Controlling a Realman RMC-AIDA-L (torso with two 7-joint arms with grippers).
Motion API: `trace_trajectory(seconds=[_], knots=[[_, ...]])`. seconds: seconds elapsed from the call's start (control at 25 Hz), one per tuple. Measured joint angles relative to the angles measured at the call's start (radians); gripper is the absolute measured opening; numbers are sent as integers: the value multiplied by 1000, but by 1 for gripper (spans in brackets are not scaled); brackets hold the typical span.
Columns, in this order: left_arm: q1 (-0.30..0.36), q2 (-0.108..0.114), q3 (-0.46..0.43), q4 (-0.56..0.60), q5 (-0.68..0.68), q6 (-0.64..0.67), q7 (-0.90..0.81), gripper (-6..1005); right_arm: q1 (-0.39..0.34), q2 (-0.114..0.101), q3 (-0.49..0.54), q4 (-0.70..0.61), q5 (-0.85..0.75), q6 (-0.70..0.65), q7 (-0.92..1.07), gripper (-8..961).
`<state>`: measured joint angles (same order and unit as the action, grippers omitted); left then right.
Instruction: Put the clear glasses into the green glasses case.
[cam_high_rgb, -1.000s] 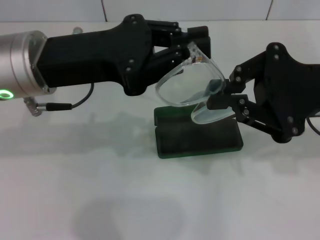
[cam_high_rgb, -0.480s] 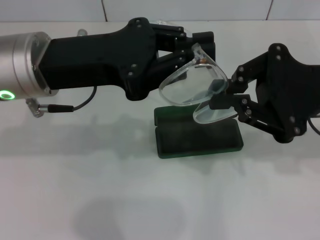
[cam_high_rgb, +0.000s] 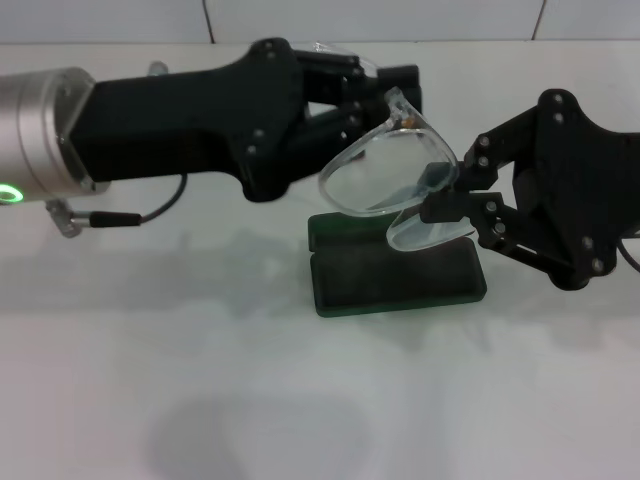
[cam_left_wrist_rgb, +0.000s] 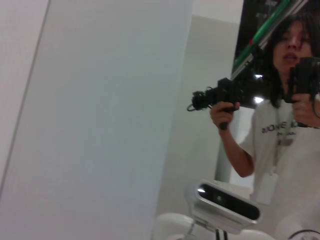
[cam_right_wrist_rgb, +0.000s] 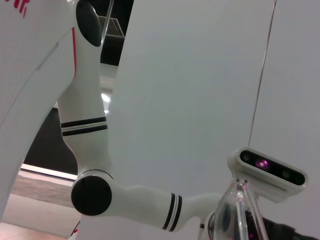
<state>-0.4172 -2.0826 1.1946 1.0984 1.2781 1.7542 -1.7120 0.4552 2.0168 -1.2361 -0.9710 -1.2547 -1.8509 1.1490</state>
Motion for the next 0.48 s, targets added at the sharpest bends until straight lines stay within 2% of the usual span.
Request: trace_trajectory(seconds=[0.48], knots=[[11, -1, -103, -26, 12, -7, 18, 147, -8, 1, 0, 0, 6, -41, -49, 72]])
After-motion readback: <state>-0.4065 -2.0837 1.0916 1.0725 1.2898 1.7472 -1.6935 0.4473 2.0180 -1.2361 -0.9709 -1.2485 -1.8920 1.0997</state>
